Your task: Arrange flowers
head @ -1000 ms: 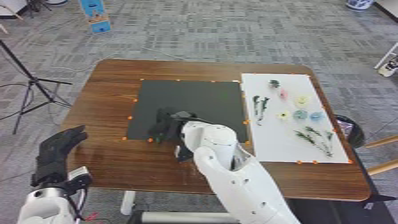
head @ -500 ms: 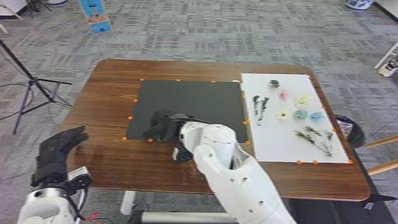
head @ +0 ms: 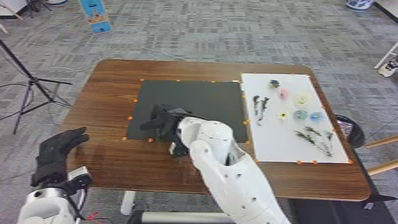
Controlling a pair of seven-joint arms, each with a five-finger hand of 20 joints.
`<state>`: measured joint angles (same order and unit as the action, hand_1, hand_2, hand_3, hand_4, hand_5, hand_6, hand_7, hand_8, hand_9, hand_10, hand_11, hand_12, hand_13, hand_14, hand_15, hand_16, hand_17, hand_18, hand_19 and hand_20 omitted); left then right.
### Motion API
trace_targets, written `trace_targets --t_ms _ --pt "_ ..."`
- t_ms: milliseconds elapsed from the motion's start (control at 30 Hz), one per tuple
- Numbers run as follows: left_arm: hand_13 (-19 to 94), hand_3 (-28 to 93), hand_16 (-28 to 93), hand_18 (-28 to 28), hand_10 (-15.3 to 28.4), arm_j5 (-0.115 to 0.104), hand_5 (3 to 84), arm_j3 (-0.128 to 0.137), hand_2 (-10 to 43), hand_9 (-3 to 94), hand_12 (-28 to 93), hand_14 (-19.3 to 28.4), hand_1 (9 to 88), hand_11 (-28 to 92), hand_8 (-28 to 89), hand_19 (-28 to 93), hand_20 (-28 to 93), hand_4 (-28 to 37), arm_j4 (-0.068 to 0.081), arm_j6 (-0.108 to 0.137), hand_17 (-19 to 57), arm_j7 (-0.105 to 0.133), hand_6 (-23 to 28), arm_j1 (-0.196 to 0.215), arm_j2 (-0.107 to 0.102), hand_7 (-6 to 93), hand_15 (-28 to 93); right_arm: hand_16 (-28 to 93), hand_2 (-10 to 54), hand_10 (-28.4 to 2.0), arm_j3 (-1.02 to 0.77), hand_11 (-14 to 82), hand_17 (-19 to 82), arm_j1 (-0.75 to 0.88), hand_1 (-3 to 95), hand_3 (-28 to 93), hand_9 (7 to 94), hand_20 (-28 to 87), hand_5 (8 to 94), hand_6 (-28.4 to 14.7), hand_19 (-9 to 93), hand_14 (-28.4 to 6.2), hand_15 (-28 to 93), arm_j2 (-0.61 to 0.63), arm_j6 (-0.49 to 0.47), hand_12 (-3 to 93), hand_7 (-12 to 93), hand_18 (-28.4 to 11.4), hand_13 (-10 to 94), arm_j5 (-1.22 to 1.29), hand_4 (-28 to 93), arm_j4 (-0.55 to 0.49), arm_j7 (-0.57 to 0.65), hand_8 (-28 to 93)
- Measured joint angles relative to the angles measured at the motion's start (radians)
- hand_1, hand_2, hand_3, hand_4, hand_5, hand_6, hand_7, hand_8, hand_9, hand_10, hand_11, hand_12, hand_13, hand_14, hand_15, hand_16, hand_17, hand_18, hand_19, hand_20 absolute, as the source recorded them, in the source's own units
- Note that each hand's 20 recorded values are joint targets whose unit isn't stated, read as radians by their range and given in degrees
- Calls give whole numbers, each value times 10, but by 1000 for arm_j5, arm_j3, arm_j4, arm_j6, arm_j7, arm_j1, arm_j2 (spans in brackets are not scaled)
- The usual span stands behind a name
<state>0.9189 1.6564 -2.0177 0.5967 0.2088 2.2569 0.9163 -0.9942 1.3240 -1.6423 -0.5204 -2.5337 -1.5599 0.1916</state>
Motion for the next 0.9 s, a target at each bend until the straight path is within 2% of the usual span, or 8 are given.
trace_targets --t_ms 167,400,567,633,800,900 --pt "394 731 1 83 153 1 546 1 245 570 174 149 269 234 -99 124 169 -283 0 -1 68 0 34 0 2 208 197 400 95 -209 32 75 329 -23 236 409 599 610 507 -54 763 -193 638 40 -1 121 125 -284 667 64 119 -21 28 -22" --pt "392 728 -1 84 150 0 541 2 243 561 173 150 274 238 -96 126 168 -283 0 -1 67 0 38 0 4 204 191 397 98 -205 119 77 332 -49 255 407 613 611 534 -69 768 -192 644 193 4 121 111 -284 672 246 110 -140 119 -20" --pt "392 727 1 84 154 0 543 2 240 562 173 151 276 240 -94 128 167 -283 0 -1 67 0 43 0 4 200 193 398 107 -202 125 77 332 -51 286 347 609 615 560 -79 770 -192 647 246 7 125 102 -284 672 245 133 -153 117 -21" --pt "392 725 3 84 160 0 546 2 240 566 174 153 278 239 -93 129 167 -283 0 -1 66 0 46 0 4 197 195 399 116 -202 125 76 331 -50 316 287 603 616 583 -88 770 -192 648 252 8 125 96 -284 671 240 157 -150 115 -22" --pt "392 725 5 87 166 0 555 1 238 571 178 159 279 237 -90 135 168 -283 0 -1 64 0 54 0 3 189 201 398 122 -201 142 75 331 -48 340 248 601 619 611 -96 770 -193 655 254 2 128 99 -284 666 217 178 -146 104 -25" --pt "392 724 5 88 172 0 563 1 237 574 183 162 280 236 -88 138 168 -283 0 -1 63 0 60 0 3 181 203 393 134 -200 161 76 331 -48 374 185 606 621 627 -97 770 -193 661 256 -6 127 102 -284 666 212 217 -147 101 -27"
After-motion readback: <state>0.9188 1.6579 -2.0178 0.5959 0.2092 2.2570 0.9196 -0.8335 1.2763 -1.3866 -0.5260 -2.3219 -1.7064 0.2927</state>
